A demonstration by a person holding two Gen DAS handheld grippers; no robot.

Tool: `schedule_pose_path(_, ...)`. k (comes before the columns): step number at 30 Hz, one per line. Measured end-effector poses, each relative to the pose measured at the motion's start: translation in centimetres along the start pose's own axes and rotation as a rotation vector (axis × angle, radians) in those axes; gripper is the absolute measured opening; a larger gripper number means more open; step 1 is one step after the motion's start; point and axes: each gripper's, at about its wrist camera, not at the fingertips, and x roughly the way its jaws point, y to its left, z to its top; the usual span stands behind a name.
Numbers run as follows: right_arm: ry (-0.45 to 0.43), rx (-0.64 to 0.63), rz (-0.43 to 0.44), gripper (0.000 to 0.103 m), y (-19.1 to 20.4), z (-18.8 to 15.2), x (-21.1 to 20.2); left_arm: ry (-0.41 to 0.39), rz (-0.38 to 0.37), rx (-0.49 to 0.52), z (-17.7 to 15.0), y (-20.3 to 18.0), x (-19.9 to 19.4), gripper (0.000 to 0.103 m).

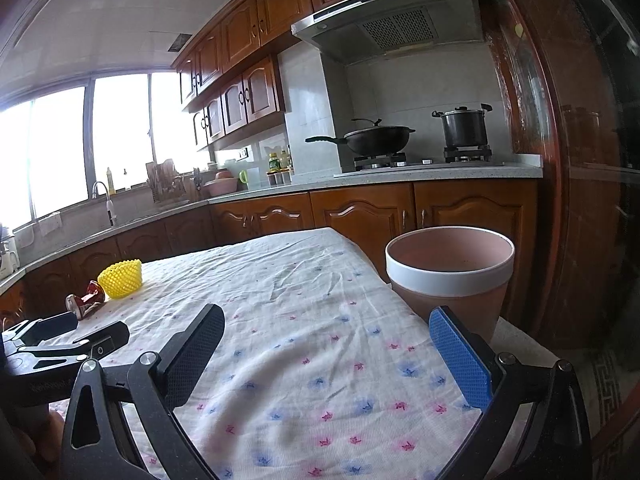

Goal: Collect trash

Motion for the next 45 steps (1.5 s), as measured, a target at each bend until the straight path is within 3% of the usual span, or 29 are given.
schedule_pose_path(45,0.004,0.008,0.003,0.103,-0.07,0.07,-0.16,0.013,-0.027,0.013,-0.17,0.47,0.67,0.103)
